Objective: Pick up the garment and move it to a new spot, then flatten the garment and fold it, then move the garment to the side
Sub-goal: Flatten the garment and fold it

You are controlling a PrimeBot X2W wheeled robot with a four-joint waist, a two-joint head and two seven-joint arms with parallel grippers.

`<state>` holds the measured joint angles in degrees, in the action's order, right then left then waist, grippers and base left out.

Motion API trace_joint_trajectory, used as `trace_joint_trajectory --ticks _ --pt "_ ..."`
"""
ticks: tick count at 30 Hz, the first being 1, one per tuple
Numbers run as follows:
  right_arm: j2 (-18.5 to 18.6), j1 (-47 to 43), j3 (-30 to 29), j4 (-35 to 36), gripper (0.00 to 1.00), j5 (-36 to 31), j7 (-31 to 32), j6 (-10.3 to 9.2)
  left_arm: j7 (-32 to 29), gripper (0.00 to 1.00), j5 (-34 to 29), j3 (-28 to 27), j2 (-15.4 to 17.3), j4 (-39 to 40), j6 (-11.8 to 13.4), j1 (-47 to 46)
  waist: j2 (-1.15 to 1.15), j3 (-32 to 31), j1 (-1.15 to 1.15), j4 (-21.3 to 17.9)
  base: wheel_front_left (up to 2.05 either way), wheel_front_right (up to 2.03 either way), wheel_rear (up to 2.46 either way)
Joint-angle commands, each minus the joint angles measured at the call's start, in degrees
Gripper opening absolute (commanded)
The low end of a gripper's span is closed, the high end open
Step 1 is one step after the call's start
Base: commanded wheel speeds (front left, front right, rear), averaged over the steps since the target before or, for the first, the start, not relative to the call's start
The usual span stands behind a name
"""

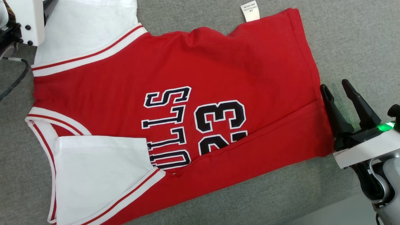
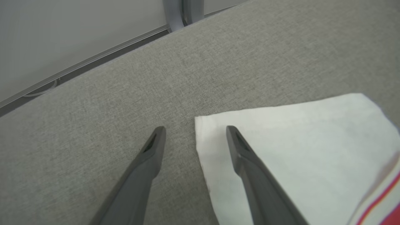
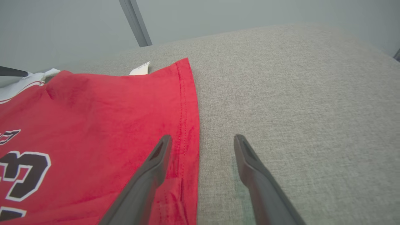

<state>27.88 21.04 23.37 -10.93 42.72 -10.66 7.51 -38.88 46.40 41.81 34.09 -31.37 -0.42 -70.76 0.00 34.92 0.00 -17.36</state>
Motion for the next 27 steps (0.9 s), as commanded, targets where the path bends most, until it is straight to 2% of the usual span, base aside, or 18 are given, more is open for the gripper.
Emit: trace_joint_trajectory --ticks 1,3,4,5,6,7,13,19,27 --pt "0.10 -0.42 -0.08 0.00 1.00 0.27 -0.30 -0.05 -0.19 1.00 -0.34 0.13 0.24 -0.22 0.05 0.30 0.00 0.08 0.00 -0.23 0.00 0.00 0.00" --pt "-0.08 -0.44 0.00 -0.03 1.00 0.21 -0.39 -0.05 -0.27 1.00 -0.43 0.36 0.36 -0.48 -0.09 0.29 0.00 0.10 0.00 -0.52 0.00 0.00 0.00" --pt "-0.20 -0.43 0.09 -0.05 1.00 0.20 -0.42 -0.05 -0.27 0.93 -0.49 0.44 0.42 -0.57 -0.11 0.26 0.00 0.12 0.00 -0.67 0.00 0.00 0.00" --pt "-0.31 -0.41 0.19 -0.06 1.00 0.19 -0.44 -0.05 -0.25 0.46 -0.56 0.57 0.51 -0.68 -0.16 0.23 0.00 0.13 0.00 -0.82 0.00 0.00 0.00" --pt "-0.41 -0.40 0.26 -0.08 1.00 0.20 -0.46 -0.05 -0.16 0.13 -0.62 0.65 0.58 -0.80 -0.24 0.23 0.00 0.14 0.00 -0.94 0.00 0.00 0.00" --pt "-0.48 -0.36 0.32 -0.12 1.00 0.23 -0.45 -0.05 -0.17 0.00 -0.58 0.73 0.60 -0.92 -0.47 0.27 0.00 0.14 0.00 -1.05 0.00 0.00 0.00" --pt "-0.01 0.78 0.00 -0.20 1.00 0.16 -0.30 -0.05 2.60 0.00 -1.11 0.44 0.17 -1.61 -0.82 -0.50 0.00 -0.54 0.00 -0.65 0.00 0.00 0.00" --pt "0.65 4.97 -0.86 -1.42 1.00 -1.13 2.99 -0.05 5.15 0.00 -0.59 0.16 -0.80 -1.58 -1.96 -0.73 0.00 -2.02 0.00 0.73 0.00 0.00 0.00" --pt "-3.27 18.18 -2.93 -11.34 1.00 -5.60 17.97 -0.04 6.42 0.00 -0.14 0.96 -1.02 1.03 -3.43 0.95 0.00 -3.67 0.00 3.42 0.00 0.00 0.00"
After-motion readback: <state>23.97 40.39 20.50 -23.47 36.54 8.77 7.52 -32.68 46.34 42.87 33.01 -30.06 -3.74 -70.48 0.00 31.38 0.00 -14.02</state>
